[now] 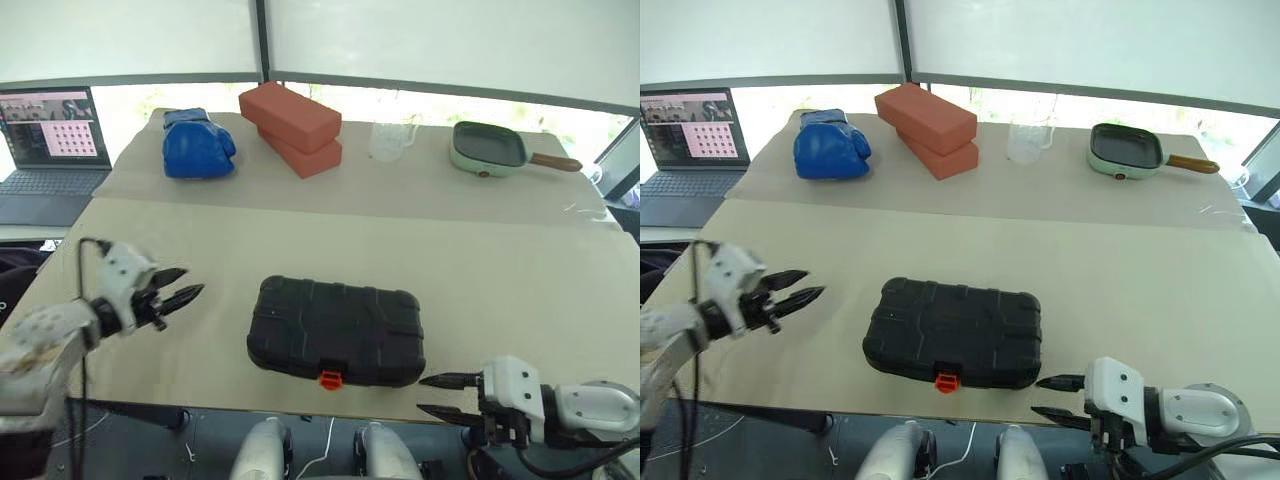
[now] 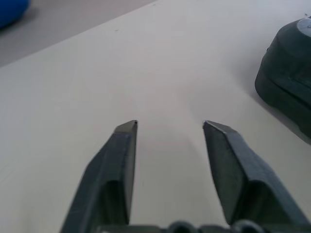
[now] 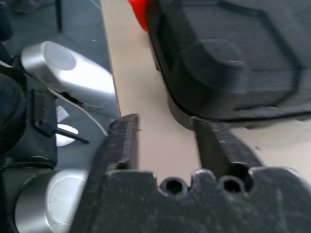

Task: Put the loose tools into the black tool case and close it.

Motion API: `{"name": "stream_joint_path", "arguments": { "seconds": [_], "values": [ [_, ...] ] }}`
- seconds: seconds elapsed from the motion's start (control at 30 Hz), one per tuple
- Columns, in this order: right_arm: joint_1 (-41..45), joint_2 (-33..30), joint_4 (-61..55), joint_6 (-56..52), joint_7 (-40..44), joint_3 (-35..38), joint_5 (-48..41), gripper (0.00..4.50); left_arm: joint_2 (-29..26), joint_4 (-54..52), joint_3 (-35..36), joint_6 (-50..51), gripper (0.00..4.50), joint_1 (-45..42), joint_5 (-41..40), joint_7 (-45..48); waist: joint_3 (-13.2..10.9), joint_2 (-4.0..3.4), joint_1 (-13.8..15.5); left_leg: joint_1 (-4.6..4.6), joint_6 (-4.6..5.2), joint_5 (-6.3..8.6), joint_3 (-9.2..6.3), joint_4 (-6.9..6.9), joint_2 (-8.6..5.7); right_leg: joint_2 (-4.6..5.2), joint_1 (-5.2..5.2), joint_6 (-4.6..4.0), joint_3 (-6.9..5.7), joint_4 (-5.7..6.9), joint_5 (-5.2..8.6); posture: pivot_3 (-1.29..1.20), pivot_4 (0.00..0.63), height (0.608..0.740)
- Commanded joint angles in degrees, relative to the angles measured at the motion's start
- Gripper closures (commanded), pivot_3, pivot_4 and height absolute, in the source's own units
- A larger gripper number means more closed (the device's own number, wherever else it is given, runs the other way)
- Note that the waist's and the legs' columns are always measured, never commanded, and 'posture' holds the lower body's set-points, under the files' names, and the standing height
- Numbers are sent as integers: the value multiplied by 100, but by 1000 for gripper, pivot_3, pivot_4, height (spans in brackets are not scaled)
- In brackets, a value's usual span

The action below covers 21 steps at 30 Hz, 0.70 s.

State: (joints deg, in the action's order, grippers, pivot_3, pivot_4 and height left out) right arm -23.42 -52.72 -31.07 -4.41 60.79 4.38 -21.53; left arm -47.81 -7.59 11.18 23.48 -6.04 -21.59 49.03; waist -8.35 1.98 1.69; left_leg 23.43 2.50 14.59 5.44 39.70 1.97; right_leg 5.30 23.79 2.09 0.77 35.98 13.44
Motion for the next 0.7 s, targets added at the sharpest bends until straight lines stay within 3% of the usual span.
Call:
{"name": "stream_joint_path", "arguments": {
  "seconds": [0.03, 0.07, 0.13, 0.37, 0.53, 0.7],
  "values": [
    [155, 62, -85, 42, 67, -227, 96, 4101, 195, 1025, -775, -884, 3566, -1019, 619, 401, -1, 1, -14, 2, 0, 6, 0, 0, -1, 0, 2, 24, 0, 4, -14, 0, 150, 738],
    [209, 81, -120, -9, 44, -289, 108, 4480, 284, 1242, -895, -1004, 3985, -1252, 674, 478, -1, 2, -14, 6, -1, 8, -2, 3, -6, -7, 0, 25, -6, 6, -14, 0, 150, 738],
    [352, 131, -258, -168, -30, -418, 81, 4500, 491, 1623, -1199, -1303, 4447, -1704, 861, 633, 0, 2, -32, 16, -1, 8, -2, 2, -5, -11, 10, 26, -7, 7, -14, 0, 150, 738],
    [1189, 466, -122, -872, -703, -723, 436, 4500, 1055, 2121, -1981, -1967, 4447, -2466, 1400, 981, 0, 7, -100, 36, -1, 7, -4, 14, -7, -14, 22, 33, -4, 11, -16, 0, 150, 738],
    [2073, 795, 429, -1403, -997, -500, 254, 4500, 809, 1398, -2177, -1624, 4447, -2075, 1148, 1720, -1, 8, -174, 35, -3, 6, -5, 13, -2, -19, 28, 31, 1, 17, -17, 0, 150, 738],
    [2419, 944, 662, -1611, -1072, -509, 350, 4500, 743, 968, -1895, -1539, 4447, -1873, 1064, 1514, -2, 3, -129, 37, -2, 6, -4, 12, -3, -12, 31, 34, 3, 20, -15, 0, 150, 738]
  ]
}}
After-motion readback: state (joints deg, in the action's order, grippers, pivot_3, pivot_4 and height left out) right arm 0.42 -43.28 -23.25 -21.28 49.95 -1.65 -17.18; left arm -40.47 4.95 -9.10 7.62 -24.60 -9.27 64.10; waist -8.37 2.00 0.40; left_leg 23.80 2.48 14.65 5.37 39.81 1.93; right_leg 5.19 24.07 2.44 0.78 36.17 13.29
